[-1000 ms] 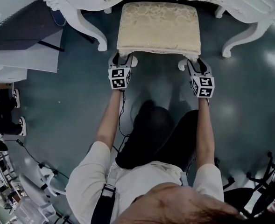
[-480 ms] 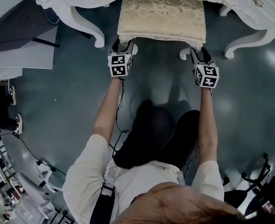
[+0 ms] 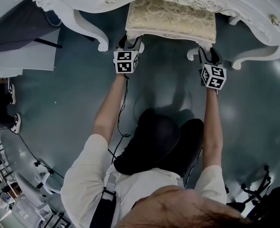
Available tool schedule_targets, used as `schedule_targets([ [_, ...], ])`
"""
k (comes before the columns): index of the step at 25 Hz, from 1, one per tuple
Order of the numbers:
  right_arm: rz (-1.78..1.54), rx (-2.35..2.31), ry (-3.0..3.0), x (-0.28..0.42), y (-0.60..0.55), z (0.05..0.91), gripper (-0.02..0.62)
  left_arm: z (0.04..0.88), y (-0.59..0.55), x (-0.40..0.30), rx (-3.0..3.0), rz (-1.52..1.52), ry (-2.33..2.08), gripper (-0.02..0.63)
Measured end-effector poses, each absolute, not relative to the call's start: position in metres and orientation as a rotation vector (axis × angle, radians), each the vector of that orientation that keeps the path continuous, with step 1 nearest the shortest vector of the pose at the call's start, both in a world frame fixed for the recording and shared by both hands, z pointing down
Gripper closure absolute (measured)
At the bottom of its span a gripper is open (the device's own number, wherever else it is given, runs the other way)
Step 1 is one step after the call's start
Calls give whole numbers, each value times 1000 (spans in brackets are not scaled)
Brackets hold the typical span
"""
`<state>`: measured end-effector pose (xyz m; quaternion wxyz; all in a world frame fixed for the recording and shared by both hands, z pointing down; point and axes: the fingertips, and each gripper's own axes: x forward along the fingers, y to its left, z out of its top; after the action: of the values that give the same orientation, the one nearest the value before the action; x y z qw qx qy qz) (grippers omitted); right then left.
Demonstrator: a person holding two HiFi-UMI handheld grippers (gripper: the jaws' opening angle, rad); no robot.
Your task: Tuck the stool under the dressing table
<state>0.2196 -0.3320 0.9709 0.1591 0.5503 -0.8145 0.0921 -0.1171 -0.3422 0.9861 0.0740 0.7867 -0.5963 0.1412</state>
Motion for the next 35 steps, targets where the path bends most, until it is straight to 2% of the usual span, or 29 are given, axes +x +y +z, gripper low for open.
schedule_targets([
  [23,268,1613,-2217,220,-430,973,364,992,-422,-109,2392,376,-1671,345],
  [32,328,1676,-2142,226,-421,975,364,994,-413,-111,2280,470,-1718,347],
  [35,416,1658,-2146,225,-398,966,364,978,-390,-111,2233,481,-1705,377],
])
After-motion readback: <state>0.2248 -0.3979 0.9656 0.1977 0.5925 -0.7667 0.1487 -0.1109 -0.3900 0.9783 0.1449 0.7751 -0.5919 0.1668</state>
